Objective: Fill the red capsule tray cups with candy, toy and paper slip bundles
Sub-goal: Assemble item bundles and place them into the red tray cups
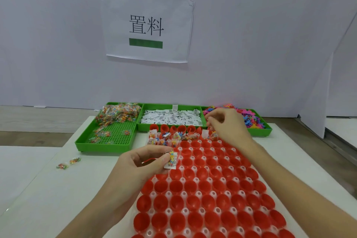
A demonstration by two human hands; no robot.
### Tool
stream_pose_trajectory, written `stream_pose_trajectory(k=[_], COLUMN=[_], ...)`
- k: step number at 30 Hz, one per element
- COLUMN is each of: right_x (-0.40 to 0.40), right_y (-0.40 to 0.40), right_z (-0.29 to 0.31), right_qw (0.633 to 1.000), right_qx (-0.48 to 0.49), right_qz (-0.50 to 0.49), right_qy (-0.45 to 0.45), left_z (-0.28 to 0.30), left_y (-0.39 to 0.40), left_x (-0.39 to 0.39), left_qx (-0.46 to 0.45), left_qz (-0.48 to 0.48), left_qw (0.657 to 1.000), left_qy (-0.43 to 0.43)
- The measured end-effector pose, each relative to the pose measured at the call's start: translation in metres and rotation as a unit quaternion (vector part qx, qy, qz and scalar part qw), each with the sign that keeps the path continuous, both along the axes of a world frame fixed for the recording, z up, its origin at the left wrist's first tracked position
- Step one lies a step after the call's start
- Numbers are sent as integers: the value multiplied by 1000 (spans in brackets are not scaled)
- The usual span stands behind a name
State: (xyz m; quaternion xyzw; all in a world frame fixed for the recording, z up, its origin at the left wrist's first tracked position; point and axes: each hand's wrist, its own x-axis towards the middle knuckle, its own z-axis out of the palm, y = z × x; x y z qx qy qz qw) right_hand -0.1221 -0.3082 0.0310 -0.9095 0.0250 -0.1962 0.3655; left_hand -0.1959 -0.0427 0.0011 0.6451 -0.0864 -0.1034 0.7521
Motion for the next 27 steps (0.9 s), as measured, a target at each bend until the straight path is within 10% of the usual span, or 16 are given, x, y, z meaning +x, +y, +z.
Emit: stream_pose_trajectory(k=[18, 27], right_x=[122, 98], right_y=[-46, -51], right_z=[-33, -15], right_qw=[969, 995], right_qx=[-225, -86], right_qz=[-7, -44], right_qy=[99, 34], left_z=[1, 2], left_y=[9, 9], left_x=[7, 7], left_qx=[7, -4], left_qz=[-7, 5], left_qw=[1000, 1000], left_qy=[-11, -17])
